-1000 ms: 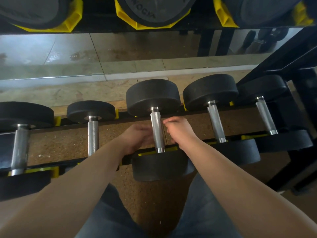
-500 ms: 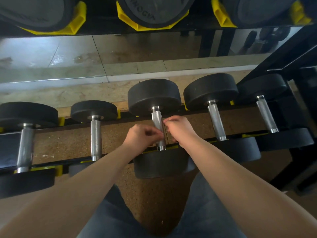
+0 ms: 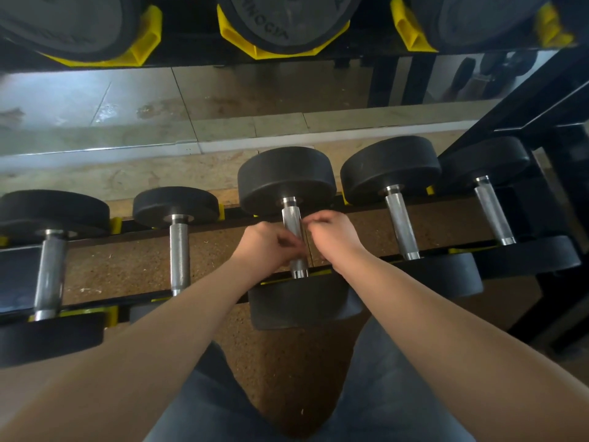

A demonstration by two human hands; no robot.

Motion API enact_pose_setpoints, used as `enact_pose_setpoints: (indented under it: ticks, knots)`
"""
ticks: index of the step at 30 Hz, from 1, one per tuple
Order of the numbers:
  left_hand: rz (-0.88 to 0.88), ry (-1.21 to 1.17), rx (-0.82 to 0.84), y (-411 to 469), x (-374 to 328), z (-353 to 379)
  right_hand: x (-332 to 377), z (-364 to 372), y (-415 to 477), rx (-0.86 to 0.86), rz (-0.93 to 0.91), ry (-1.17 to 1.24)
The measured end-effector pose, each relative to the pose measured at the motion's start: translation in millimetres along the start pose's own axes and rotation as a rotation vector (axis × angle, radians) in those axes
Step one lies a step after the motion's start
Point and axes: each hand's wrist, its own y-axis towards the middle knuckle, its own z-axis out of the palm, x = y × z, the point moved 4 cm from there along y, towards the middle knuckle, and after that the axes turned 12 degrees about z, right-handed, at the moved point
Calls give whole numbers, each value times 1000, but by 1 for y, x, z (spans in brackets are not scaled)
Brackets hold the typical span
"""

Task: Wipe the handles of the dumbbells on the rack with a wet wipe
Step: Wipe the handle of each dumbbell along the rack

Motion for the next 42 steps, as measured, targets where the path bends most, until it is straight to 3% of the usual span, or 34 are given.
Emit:
enact_pose_setpoints:
  ticks: [5,10,13,16,20,22,26,29,31,35,37,41,42]
  knots:
    - [-159,-395,-321,3,4,-1,2,-4,-9,6,-197,-159]
    - [-201,-616,-377,-9,1,-1,7,-3,-10,-40,-350,-311]
    - [-242,-543,-383,-14,5,-4,11,-6,-3,-46,-320,-256]
    - [-324,-498,-267,-20,8,5,6,-8,-1,-44,-275,-267]
    - [-311,-393,-219,-22,5,11,-10,-10,-9,216,-137,-591]
    - [-314,-368,-225,-22,4,11,-11,-11,-8,259,-89,-601]
    - [-328,-330,-217,-20,2,11,8,-9,9,50,-123,-292]
    - [-340,-323,-231,-21,1,11,21,-3,15,-19,-168,-288]
    - [-347,-323,-223,-22,1,11,18,-4,13,53,-153,-421]
    - [-356,-280,-214,-19,3,11,-11,-8,5,365,136,-608]
    - [-374,-276,-208,-17,5,13,-9,-7,11,339,176,-551]
    - [-402,-277,-215,-16,7,14,5,-6,30,241,143,-104]
    - [-406,-267,-206,-16,7,15,5,-5,33,255,127,-133]
